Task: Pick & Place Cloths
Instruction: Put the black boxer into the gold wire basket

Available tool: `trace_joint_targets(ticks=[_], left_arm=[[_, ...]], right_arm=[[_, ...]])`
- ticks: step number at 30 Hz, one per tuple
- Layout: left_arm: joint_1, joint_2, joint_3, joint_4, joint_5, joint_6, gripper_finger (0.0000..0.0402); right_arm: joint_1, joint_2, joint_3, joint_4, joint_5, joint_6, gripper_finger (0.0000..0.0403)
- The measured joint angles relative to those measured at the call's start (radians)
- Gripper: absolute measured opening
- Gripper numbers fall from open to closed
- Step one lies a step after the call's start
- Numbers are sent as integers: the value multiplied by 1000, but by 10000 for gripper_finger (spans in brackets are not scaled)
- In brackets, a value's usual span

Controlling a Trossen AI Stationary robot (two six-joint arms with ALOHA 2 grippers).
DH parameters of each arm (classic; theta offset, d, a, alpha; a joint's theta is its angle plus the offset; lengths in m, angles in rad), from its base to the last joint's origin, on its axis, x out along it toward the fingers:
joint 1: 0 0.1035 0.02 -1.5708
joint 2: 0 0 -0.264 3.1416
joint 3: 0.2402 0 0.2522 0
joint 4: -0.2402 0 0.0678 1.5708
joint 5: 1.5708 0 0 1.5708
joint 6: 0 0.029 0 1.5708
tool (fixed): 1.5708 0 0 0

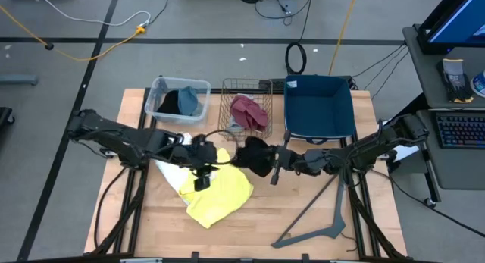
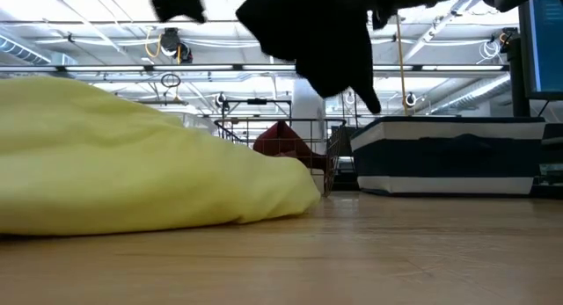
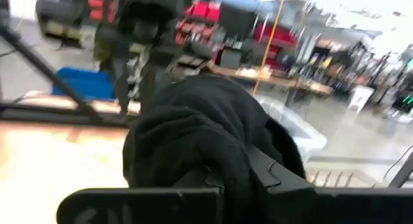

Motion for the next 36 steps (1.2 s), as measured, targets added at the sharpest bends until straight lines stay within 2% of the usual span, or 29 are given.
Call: trace_joint_targets(ticks=[7,12,15,22,30,34,36], left_arm=[[-119,-15,0,-171,-322,-169,88],[-207,-15,0,-249,-446,-278,88],[-255,-15,0,-270,-487,-319,88],[-338,-15,-12,-281,-543,-390,88],[-390,-14,-125,-279,-578,-543,88],[-408,-14,-180,-247,-584,-594,88],[-415,-15,-204,-199,-585,-588,88]], right_arm=[[-34,-17,27,175,0,-187,2],[-89,-19,96,209,-3,-291,1],[-133,-19,140,214,-13,-330,1],[-262,-19,216,209,-135,-306,1],[-412,-6,228,182,-144,-161,1],[-470,-6,229,94,-215,-67,1],[-490,-6,229,60,-219,-34,1]])
